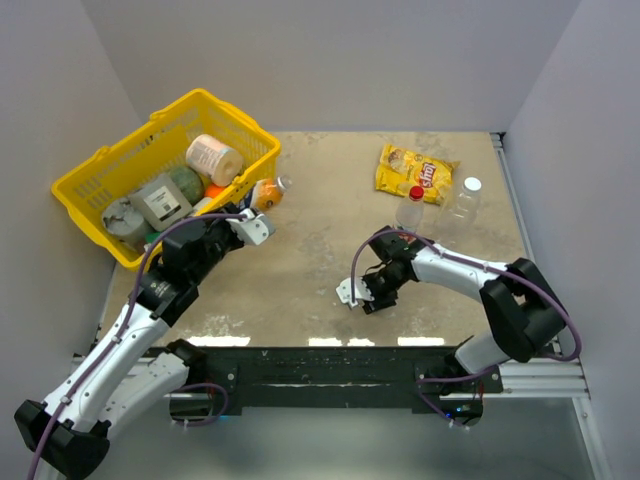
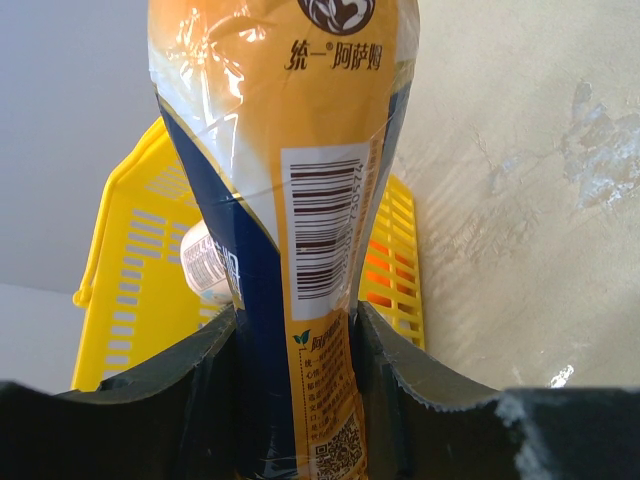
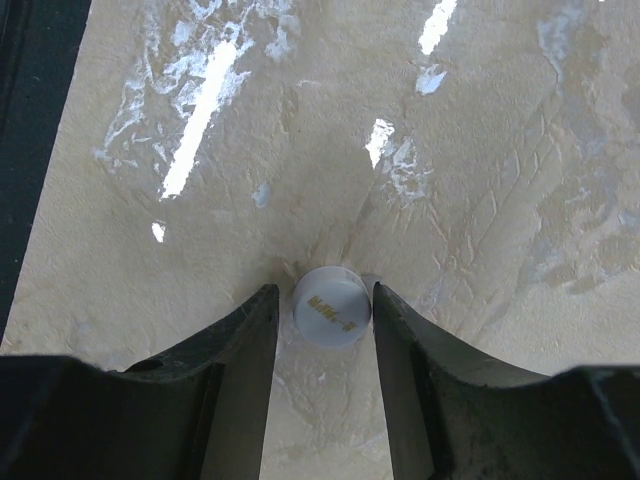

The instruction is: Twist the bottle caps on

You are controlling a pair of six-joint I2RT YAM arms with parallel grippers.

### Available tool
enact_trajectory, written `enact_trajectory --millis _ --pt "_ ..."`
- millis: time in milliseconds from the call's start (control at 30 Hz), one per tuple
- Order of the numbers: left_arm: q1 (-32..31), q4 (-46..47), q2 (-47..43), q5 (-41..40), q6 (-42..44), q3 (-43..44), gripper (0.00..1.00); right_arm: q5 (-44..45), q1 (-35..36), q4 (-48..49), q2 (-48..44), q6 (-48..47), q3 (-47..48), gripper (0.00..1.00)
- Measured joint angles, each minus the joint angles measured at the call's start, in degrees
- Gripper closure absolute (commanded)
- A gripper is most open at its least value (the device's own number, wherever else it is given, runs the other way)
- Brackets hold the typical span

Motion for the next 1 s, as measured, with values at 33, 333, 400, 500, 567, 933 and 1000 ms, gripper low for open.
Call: enact_trajectory --millis 33,333,400,500,567,933,1000 --pt "0.0 0.0 0.0 0.0 0.0 0.0 1.00 0.0 0.2 0.0 0.1 0.2 0.0 0.55" --pt "0.0 0.0 0.0 0.0 0.0 0.0 1.00 0.0 0.5 0.0 0.8 0.5 0.1 0.63" --pt "0.0 0.1 0.0 0.0 0.0 0.0 1.00 0.1 0.6 0.0 0.8 0.7 0.1 0.66" --pt "0.0 0.2 0.0 0.4 0.0 -0.4 1.00 0.2 0.6 -0.9 0.7 1.3 1.0 0.69" --pt "0.0 -0.1 0.0 1.7 0.1 -0.7 1.00 0.0 0.5 -2.8 0.2 2.9 2.9 0.72" --pt "-0.4 -0.2 1.6 10.8 2.8 -0.9 1.00 -9.2 -0.2 -4.2 -8.8 28.6 33.4 1.00" --pt "-0.5 0.6 2.3 11.6 3.5 -0.9 1.00 -10.5 -0.2 -1.2 -9.9 33.9 35.6 1.00"
